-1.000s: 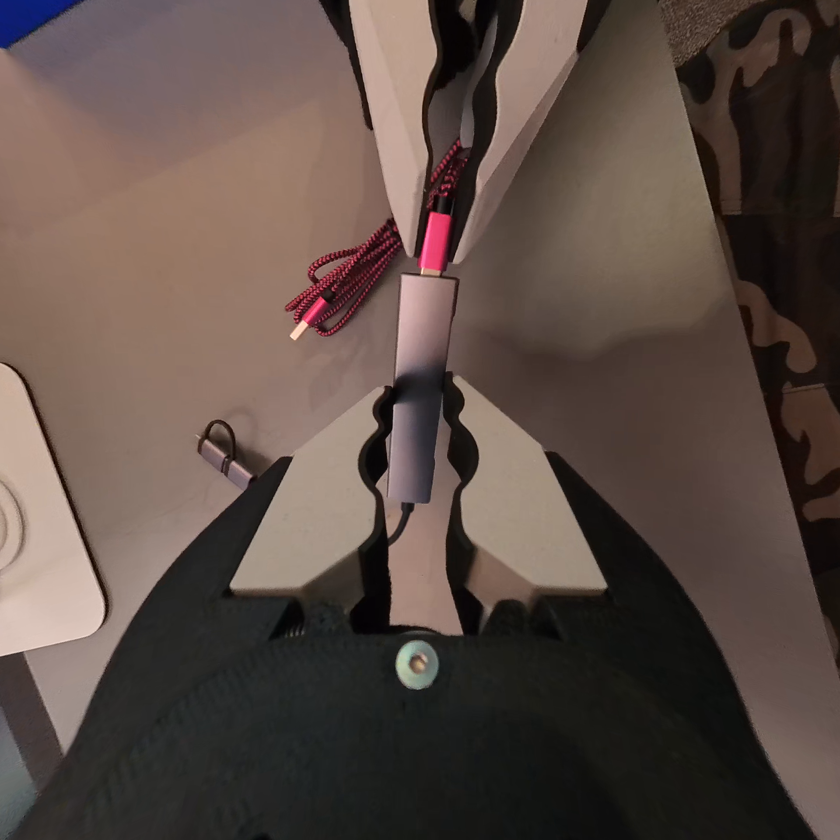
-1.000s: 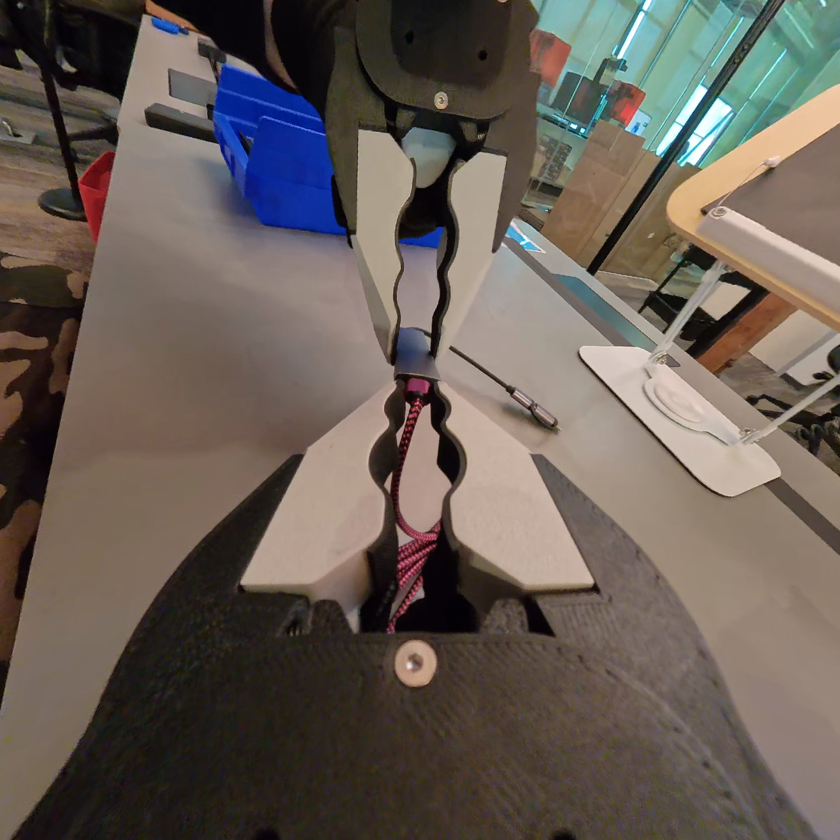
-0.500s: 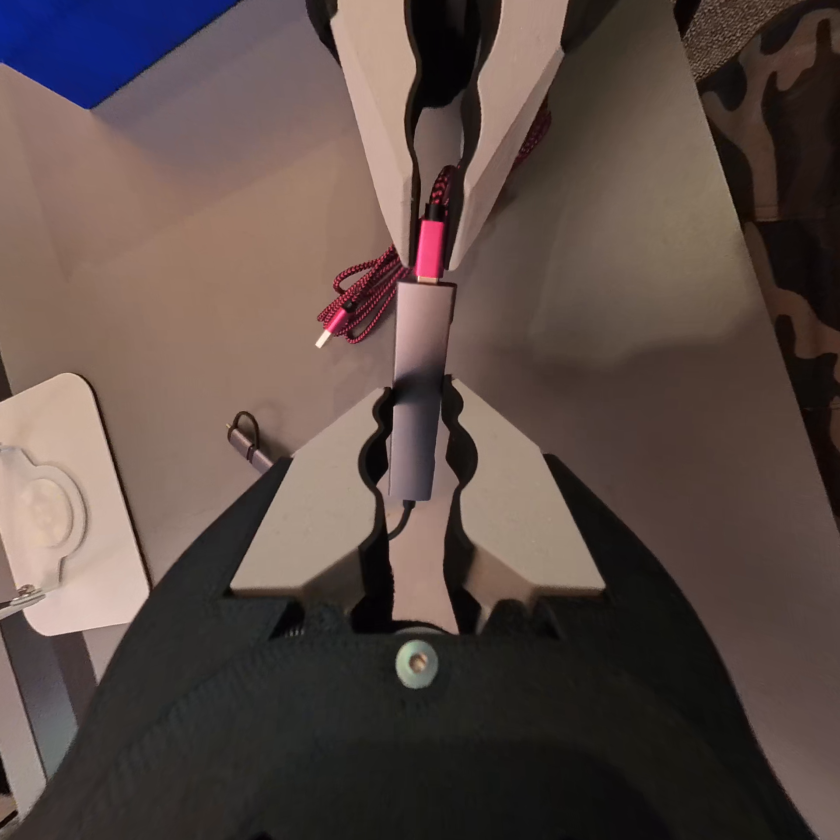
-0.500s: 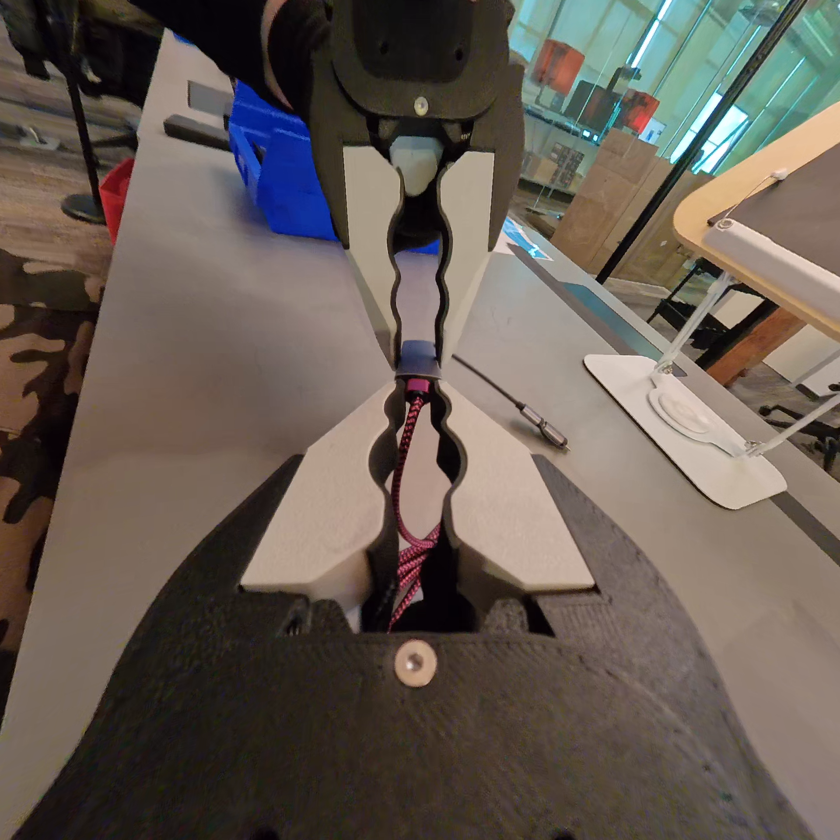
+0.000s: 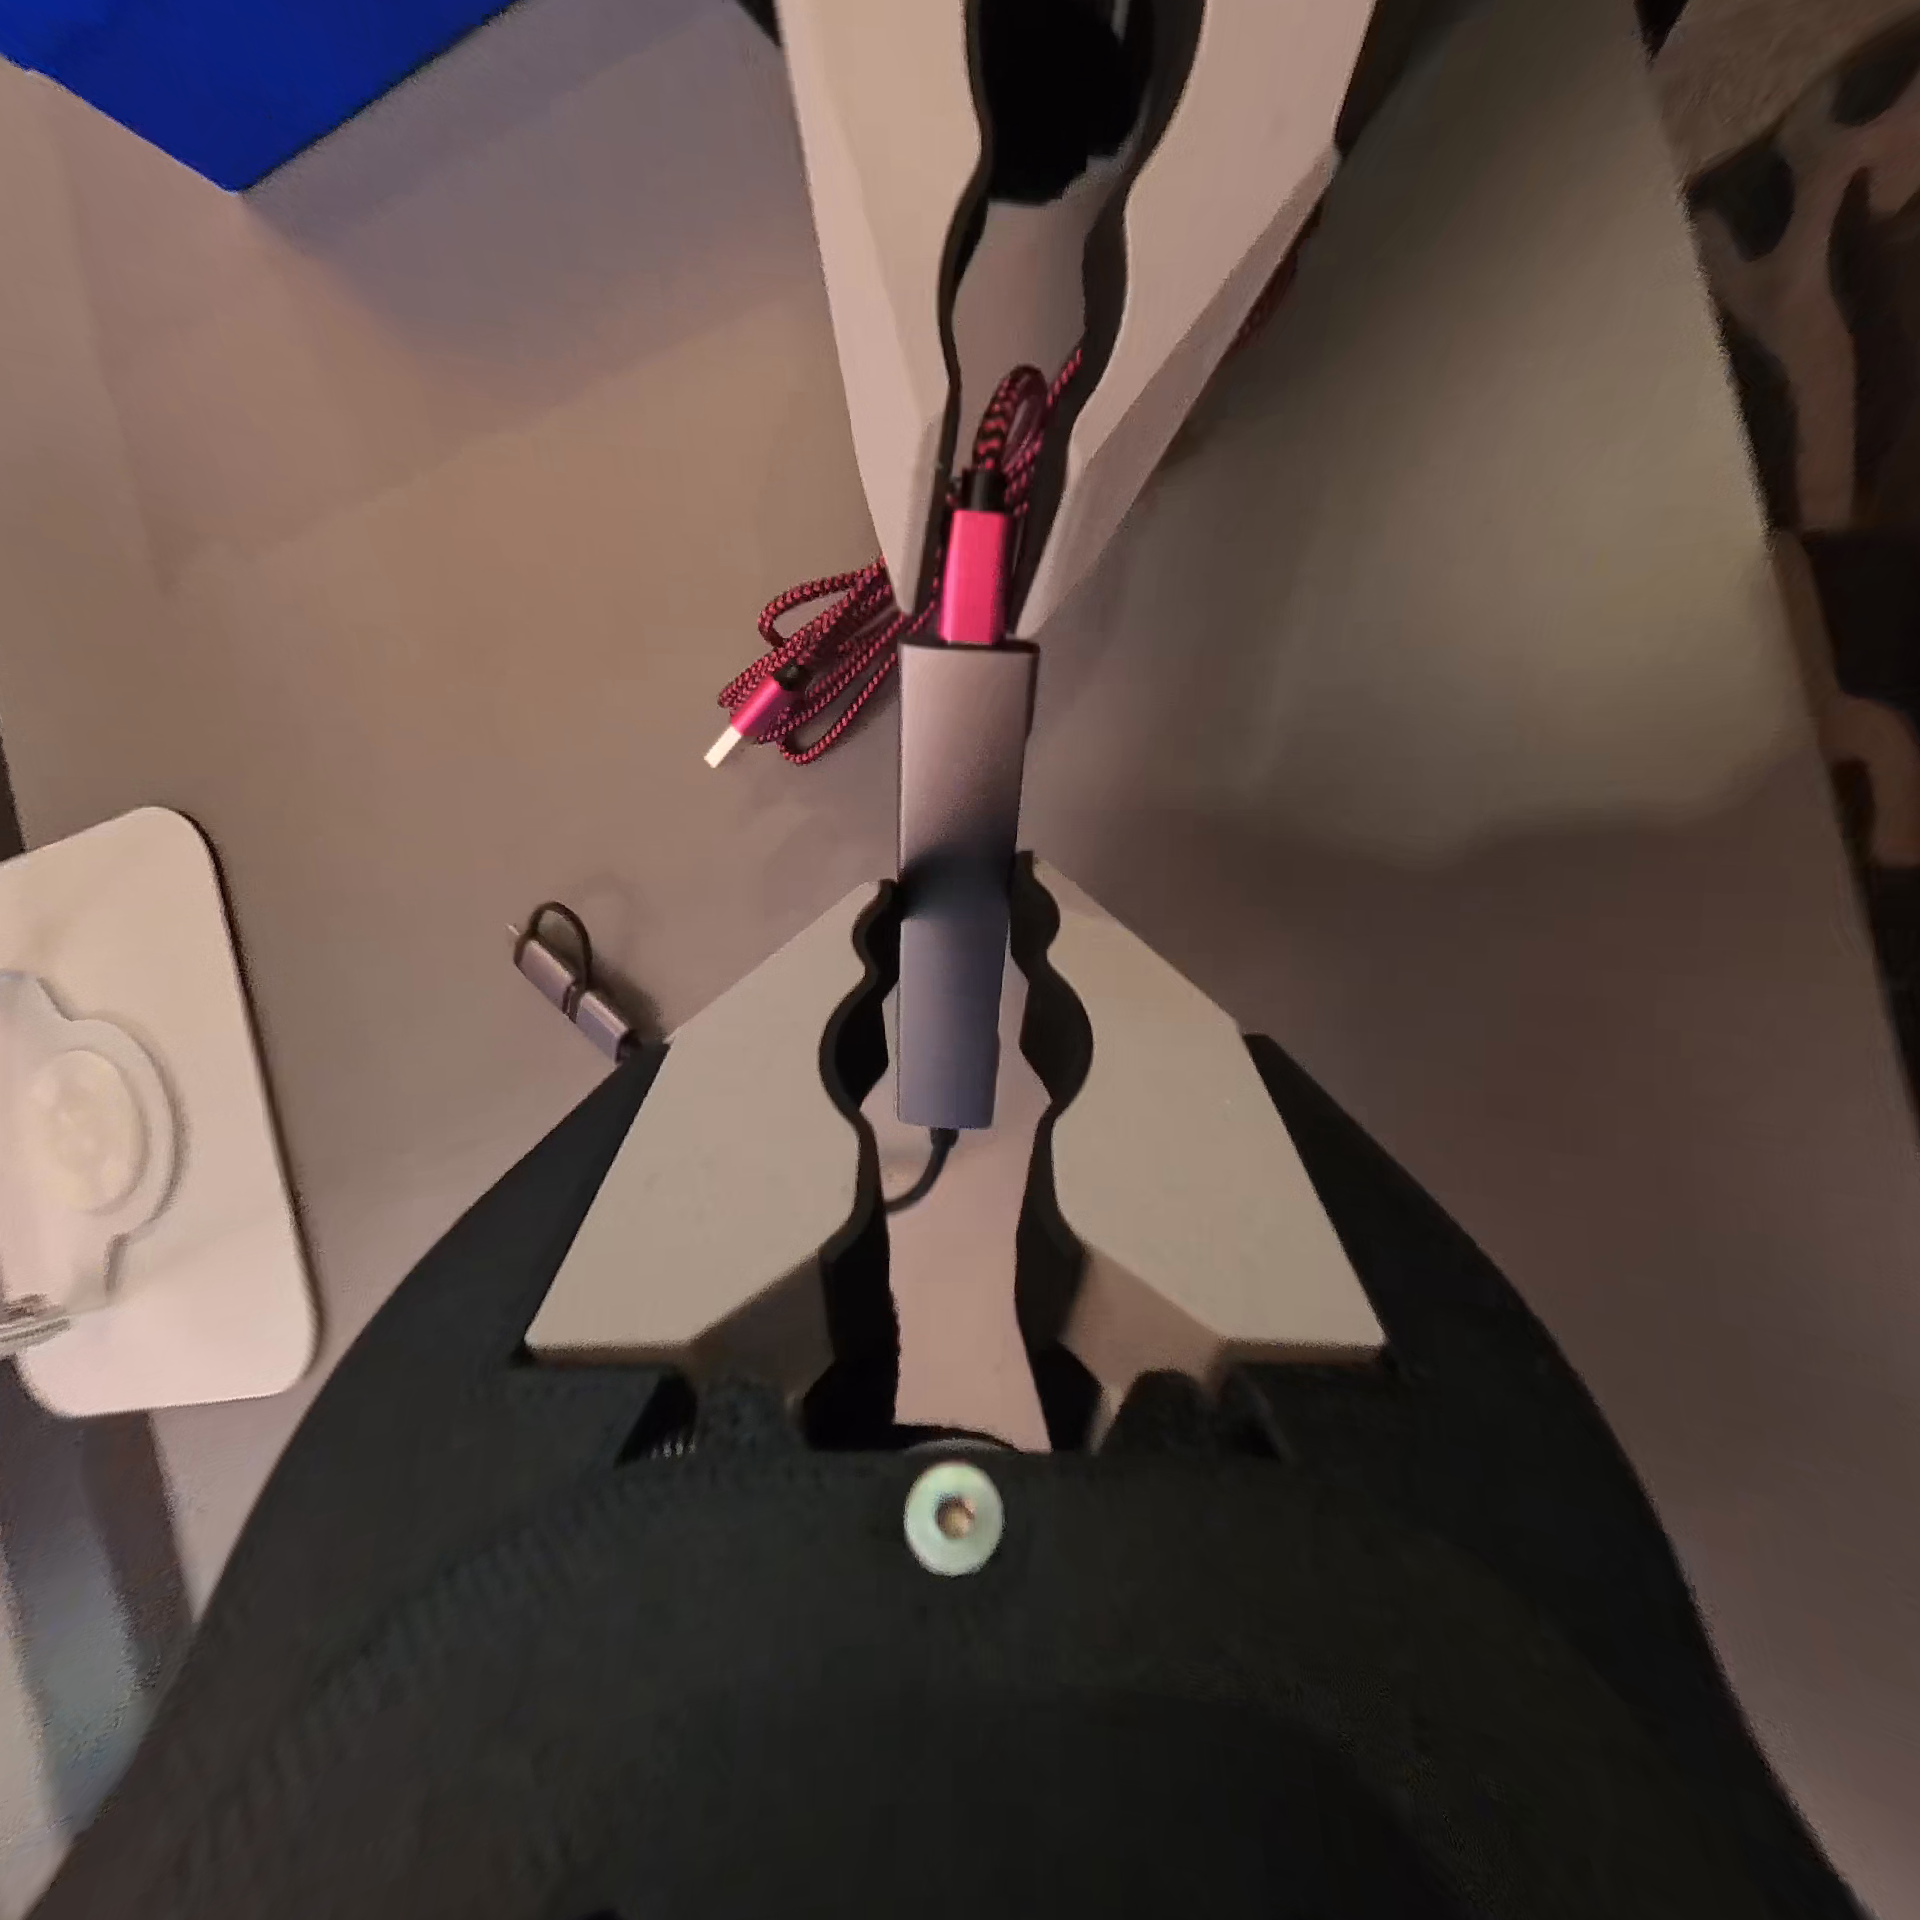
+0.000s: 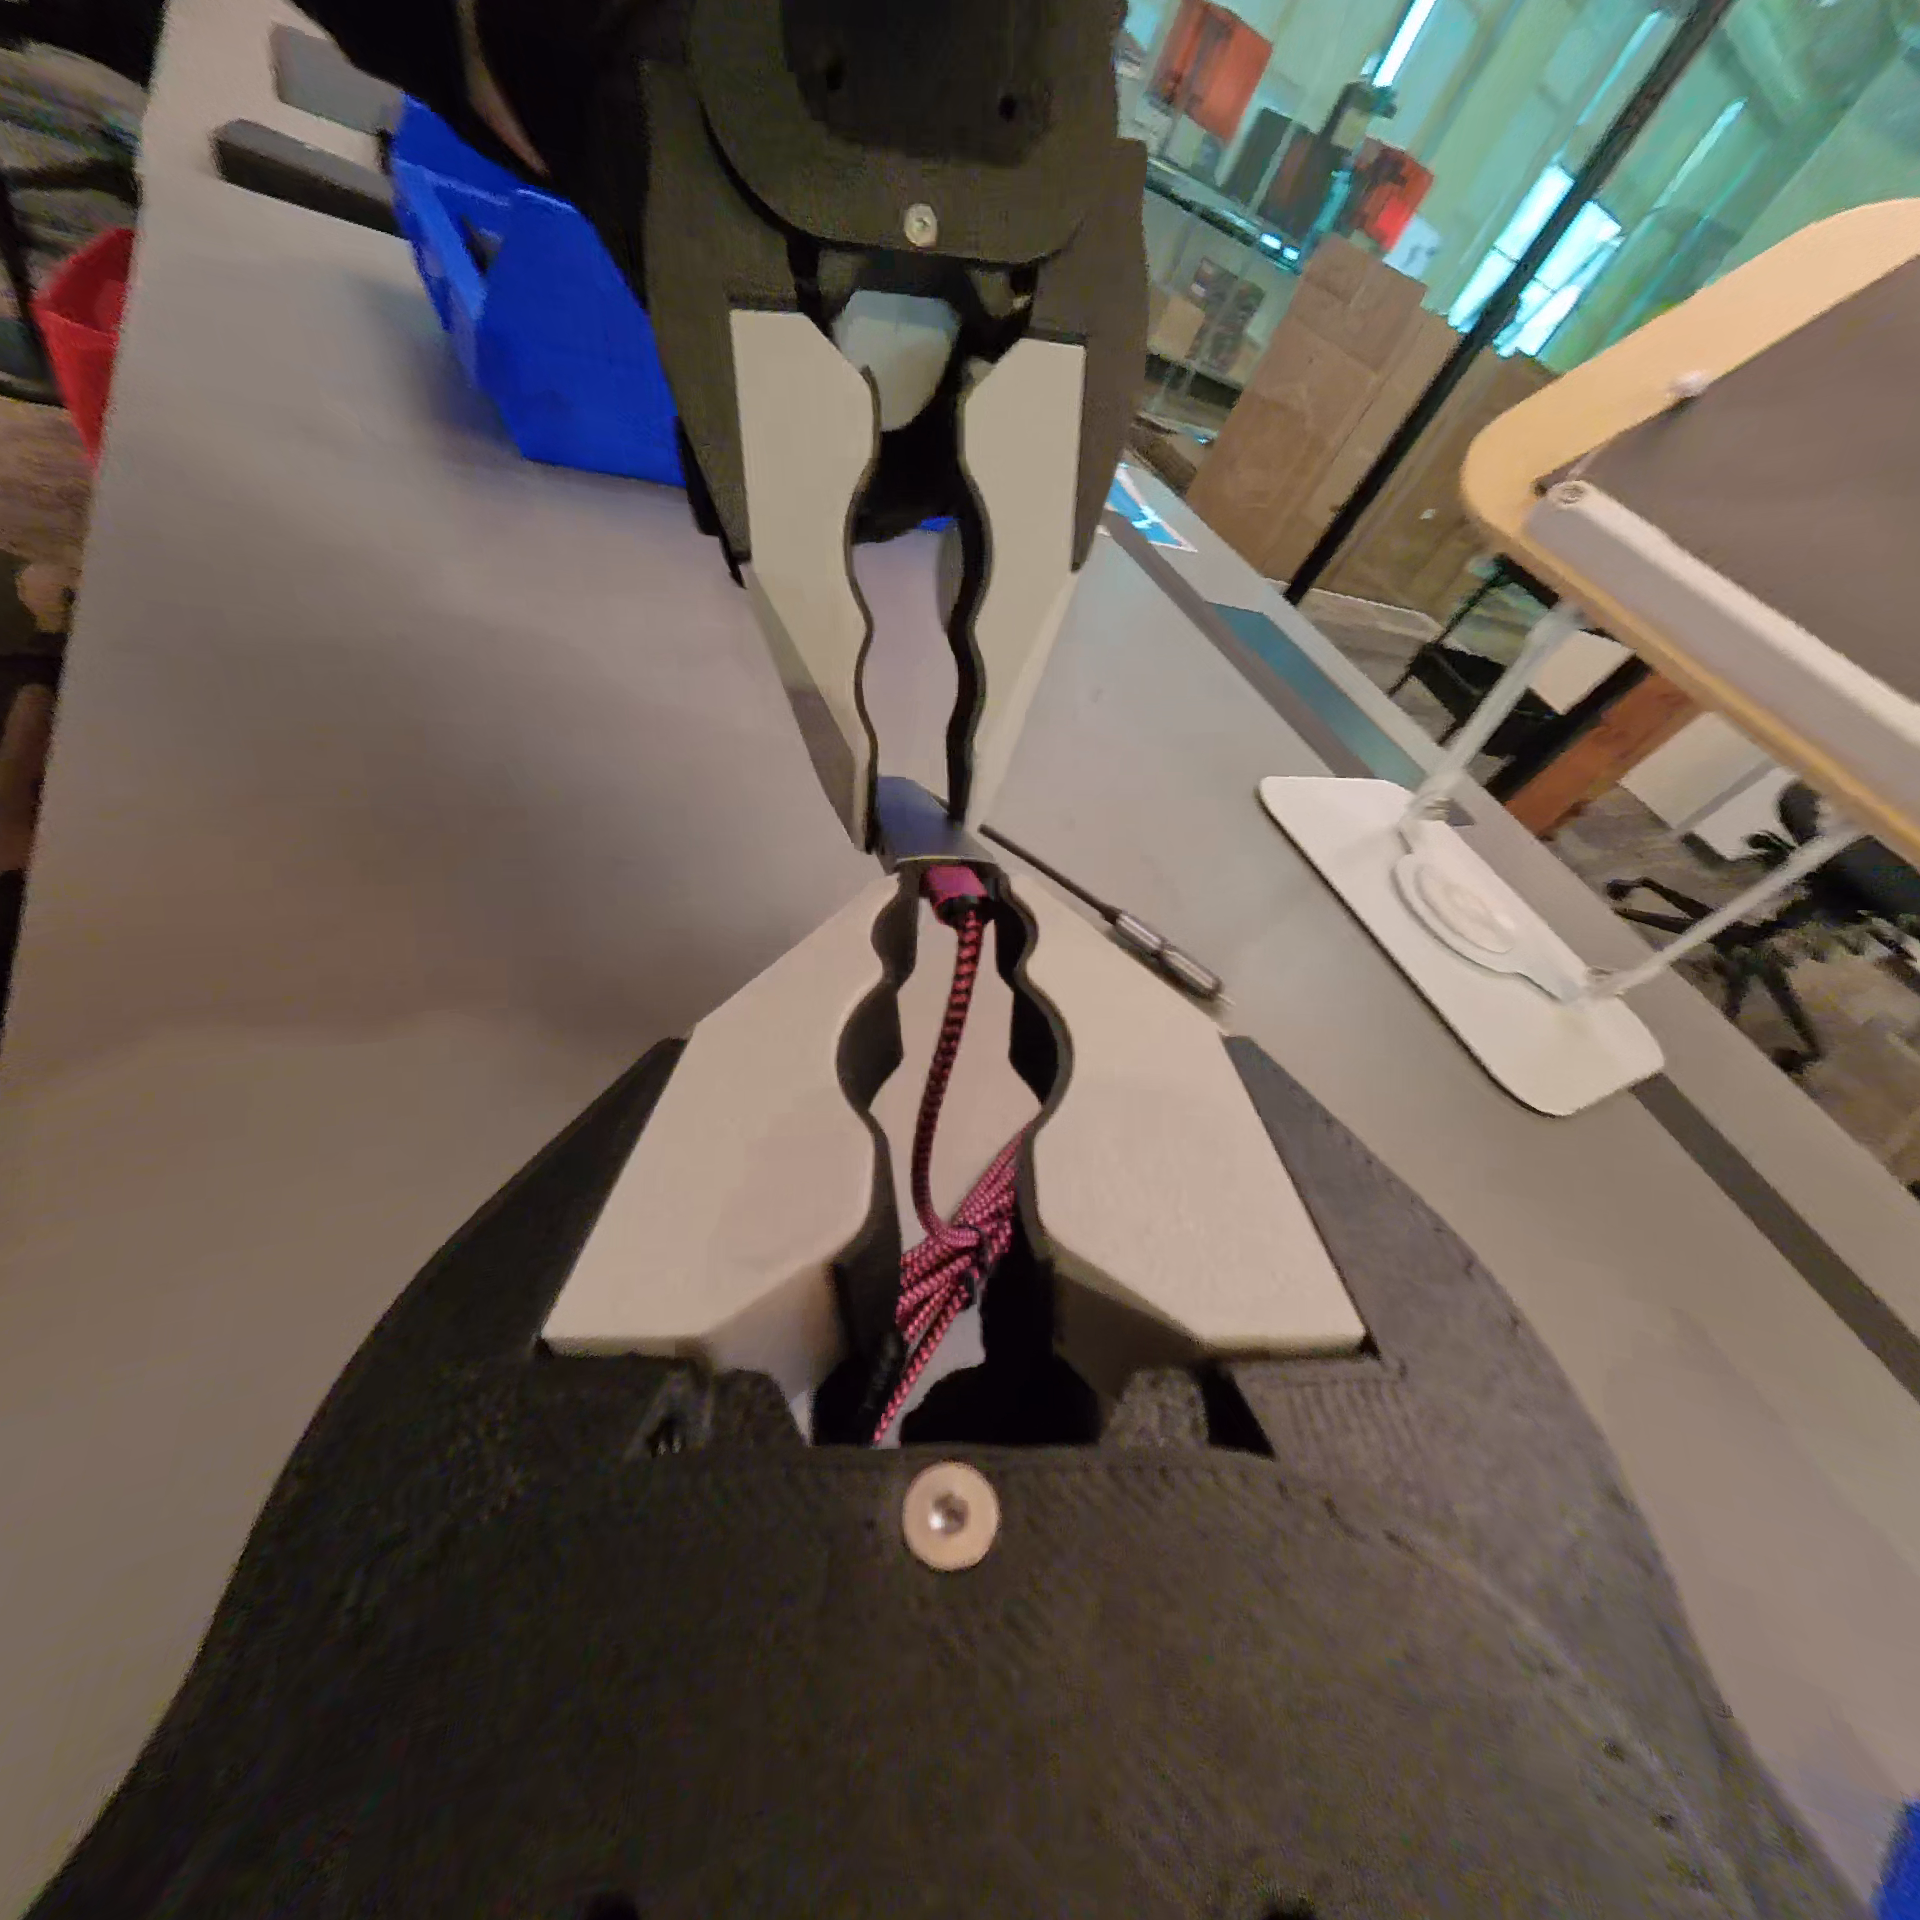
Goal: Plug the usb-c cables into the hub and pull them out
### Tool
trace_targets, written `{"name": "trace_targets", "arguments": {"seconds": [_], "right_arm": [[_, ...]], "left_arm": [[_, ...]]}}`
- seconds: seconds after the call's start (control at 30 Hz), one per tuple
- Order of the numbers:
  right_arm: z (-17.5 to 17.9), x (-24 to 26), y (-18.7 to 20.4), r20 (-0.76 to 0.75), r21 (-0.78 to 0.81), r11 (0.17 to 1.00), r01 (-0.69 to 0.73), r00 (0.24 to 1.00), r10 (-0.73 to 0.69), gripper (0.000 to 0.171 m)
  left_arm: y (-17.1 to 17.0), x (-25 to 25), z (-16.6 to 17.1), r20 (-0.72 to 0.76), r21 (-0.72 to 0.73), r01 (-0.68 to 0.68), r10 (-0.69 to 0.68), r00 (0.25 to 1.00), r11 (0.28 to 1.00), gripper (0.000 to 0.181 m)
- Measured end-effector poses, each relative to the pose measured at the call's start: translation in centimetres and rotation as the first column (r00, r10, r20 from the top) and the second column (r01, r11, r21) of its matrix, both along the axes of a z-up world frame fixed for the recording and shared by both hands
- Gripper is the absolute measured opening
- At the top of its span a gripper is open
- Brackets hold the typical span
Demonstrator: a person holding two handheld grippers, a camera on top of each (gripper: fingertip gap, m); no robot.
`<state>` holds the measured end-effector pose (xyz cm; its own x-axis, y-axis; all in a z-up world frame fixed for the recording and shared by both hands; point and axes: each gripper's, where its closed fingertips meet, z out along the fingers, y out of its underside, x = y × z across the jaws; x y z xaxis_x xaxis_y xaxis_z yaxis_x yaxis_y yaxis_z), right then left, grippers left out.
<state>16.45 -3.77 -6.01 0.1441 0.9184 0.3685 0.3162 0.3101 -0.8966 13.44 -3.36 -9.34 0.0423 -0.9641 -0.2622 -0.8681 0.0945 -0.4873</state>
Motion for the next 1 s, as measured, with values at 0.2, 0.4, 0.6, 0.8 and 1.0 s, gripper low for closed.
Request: {"name": "trace_targets", "arguments": {"seconds": [0.2, 0.4, 0.6, 0.8, 1.0], "right_arm": [[0.8, 1.5, 0.7, 0.003, -0.173, 0.982, 0.079, 0.997, -0.080, 0.042], [1.5, 2.4, -0.3, 0.007, -0.197, 0.974, 0.110, 0.994, -0.111, 0.042], [-0.5, 1.9, -1.2, 0.050, -0.196, 0.976, 0.091, 0.995, -0.083, 0.038], [-1.3, 1.3, -2.1, -0.027, -0.211, 0.976, 0.049, 0.998, -0.055, 0.027], [-2.0, 1.5, -1.9, -0.052, -0.213, 0.976, 0.050, 0.997, -0.063, 0.026]], "left_arm": [[0.9, 0.2, 1.8, 0.114, 0.031, -0.134, 0.130, 0.985, 0.990, 0.018], [-0.6, -0.7, 0.2, 0.048, -0.013, -0.199, 0.199, 0.979, 0.980, 0.018], [-4.1, -2.1, -3.3, -0.157, -0.098, -0.162, 0.146, 0.977, 0.982, 0.019], [-5.4, -2.9, -5.9, -0.264, -0.172, -0.148, 0.099, 0.960, 0.974, 0.019], [-5.9, -3.9, -6.4, -0.276, -0.178, -0.213, 0.159, 0.948, 0.961, 0.038]]}}
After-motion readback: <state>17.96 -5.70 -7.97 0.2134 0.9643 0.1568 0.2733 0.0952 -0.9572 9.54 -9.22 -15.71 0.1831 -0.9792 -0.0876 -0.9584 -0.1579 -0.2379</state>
